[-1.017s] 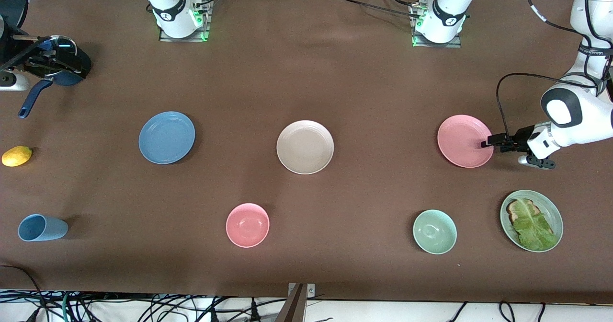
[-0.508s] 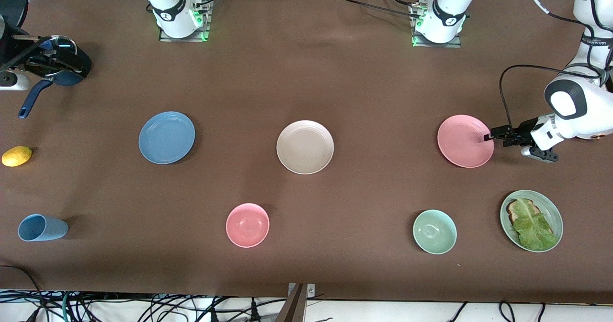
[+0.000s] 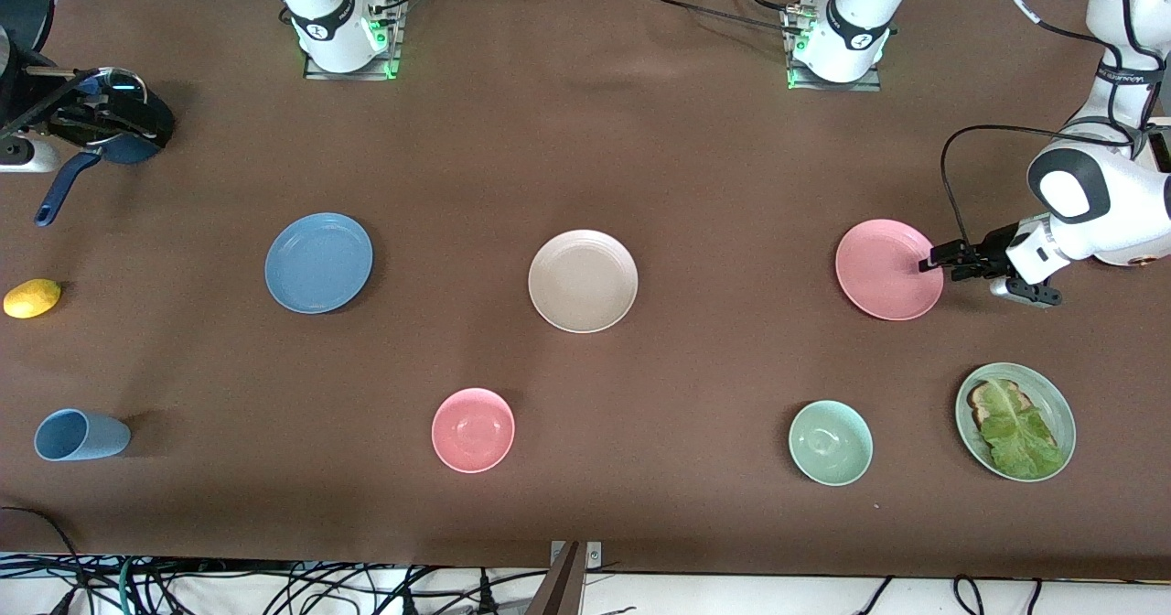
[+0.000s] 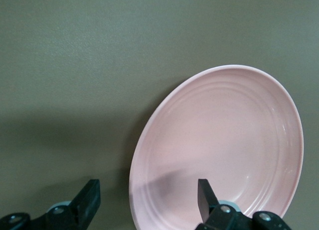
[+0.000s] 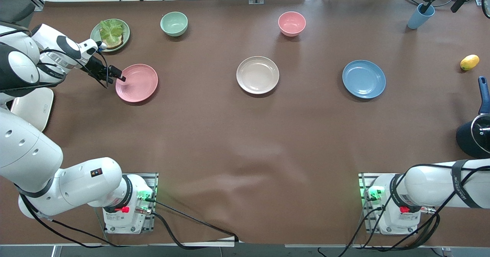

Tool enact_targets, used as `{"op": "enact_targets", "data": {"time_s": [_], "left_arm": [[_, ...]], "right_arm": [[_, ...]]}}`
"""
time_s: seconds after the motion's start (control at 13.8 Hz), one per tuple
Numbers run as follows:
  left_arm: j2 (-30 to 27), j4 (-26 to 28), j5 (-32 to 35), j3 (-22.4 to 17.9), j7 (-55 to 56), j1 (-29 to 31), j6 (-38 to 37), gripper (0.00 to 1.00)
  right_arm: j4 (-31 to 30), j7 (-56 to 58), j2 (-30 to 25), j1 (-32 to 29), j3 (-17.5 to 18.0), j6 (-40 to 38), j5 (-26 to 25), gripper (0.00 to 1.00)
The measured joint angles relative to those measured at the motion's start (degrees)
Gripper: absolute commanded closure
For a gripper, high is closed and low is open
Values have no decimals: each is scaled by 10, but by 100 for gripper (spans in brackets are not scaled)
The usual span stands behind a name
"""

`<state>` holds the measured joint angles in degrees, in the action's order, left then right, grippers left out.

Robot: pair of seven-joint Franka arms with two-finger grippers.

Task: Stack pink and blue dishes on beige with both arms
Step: 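Lower the left gripper and close it on the pink plate rim, then carry the pink plate with the left gripper onto the beige plate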

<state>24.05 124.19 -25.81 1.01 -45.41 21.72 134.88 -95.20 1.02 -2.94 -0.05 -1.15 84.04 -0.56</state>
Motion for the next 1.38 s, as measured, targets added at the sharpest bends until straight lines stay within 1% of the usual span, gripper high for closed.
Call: {"op": "enact_targets", "data": {"time_s": [0.07,0.15,0.22,0.29,0.36,0.51,0.58,0.73,0.8,0.87,1.38], "left_arm": [[0,0,0,0,0,0,1,18],[1,1,0,0,0,0,1,20],[2,1,0,0,0,0,2,27],[5,1,-1,0,0,0,2,40],[7,1,-5,-1,0,0,3,51],[11,1,-7,-1,0,0,5,70],[12,1,-8,-1,0,0,6,79],[12,1,-8,-1,0,1,8,90],[12,0,-8,-2,0,1,9,97],[12,0,-8,-2,0,2,9,100],[11,-2,-21,-2,-1,4,6,100]], "right_arm": [[0,0,0,0,0,0,0,0],[0,0,0,0,0,-1,0,0],[0,0,0,0,0,-2,0,0],[0,0,0,0,0,-5,0,0],[0,0,0,0,0,-7,0,0],[0,0,0,0,0,-8,0,0],[0,0,0,0,0,-9,0,0],[0,0,0,0,0,-9,0,0],[0,0,0,0,0,-9,0,0],[0,0,0,0,0,-9,0,0],[0,0,2,0,-5,-9,0,0]]}}
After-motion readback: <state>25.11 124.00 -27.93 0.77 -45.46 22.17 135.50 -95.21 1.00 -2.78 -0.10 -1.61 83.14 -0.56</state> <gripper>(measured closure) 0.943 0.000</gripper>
